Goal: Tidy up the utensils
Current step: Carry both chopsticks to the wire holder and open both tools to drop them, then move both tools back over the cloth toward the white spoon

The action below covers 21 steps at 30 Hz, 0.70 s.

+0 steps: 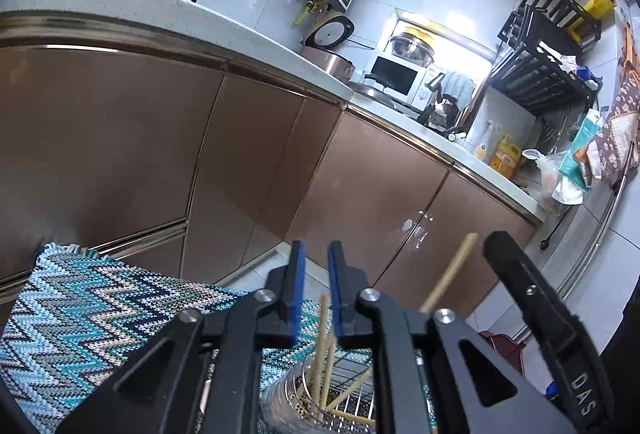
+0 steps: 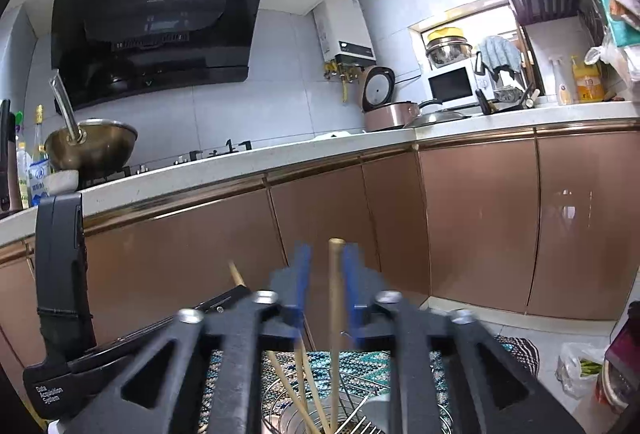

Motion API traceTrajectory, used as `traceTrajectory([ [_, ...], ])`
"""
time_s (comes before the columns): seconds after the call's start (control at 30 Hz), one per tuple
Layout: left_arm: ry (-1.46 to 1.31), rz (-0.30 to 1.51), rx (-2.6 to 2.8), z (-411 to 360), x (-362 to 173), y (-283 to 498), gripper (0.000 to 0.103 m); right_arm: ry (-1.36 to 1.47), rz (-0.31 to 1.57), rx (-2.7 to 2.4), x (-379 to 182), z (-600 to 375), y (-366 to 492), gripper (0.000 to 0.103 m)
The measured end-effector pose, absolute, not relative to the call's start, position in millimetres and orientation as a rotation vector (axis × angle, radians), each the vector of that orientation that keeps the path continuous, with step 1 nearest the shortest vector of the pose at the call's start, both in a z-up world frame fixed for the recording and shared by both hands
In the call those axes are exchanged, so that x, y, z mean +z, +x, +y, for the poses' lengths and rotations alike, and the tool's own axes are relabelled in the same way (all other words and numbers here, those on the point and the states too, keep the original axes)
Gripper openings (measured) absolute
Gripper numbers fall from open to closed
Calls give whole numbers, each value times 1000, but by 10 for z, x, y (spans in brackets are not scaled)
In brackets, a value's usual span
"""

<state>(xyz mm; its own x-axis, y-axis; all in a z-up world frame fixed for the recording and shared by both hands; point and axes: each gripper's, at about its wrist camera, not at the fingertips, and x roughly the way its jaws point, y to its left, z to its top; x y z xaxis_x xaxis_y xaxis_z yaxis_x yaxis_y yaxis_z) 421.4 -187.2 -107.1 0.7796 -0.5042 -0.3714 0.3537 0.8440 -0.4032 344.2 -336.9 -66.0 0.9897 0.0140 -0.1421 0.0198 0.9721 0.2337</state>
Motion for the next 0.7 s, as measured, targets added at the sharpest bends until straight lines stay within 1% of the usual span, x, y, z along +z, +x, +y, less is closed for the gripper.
traceTrajectory([
  [0.07, -316, 477, -470, -1830, -985, 4138, 22, 241, 132, -10, -591, -3383, 3351, 36],
  [0.13, -309, 465, -464, -1769, -883, 4043, 23, 240, 119, -19, -511, -3389, 3257, 41],
  [0.2, -301, 459, -461, -1701, -773, 3946, 24, 237, 106, -26, -421, -3387, 3134, 51],
  [0.23, -294, 452, -456, -1653, -716, 3884, 25, 236, 101, -28, -378, -3382, 3071, 53],
  [0.3, -276, 440, -450, -1564, -597, 3757, 35, 225, 88, -41, -263, -3363, 2913, 64],
  [0.33, -265, 433, -443, -1494, -532, 3672, 37, 217, 84, -44, -209, -3348, 2827, 67],
  [0.4, -250, 424, -437, -1376, -427, 3539, 38, 204, 81, -51, -118, -3313, 2688, 83],
  [0.47, -224, 414, -428, -1232, -305, 3358, 38, 195, 75, -52, -25, -3284, 2539, 86],
  [0.57, -197, 409, -416, -1046, -166, 3126, 38, 184, 79, -46, 81, -3221, 2307, 88],
  [0.7, -167, 395, -397, -740, -18, 2748, 38, 156, 80, -68, 163, -3100, 1981, 97],
])
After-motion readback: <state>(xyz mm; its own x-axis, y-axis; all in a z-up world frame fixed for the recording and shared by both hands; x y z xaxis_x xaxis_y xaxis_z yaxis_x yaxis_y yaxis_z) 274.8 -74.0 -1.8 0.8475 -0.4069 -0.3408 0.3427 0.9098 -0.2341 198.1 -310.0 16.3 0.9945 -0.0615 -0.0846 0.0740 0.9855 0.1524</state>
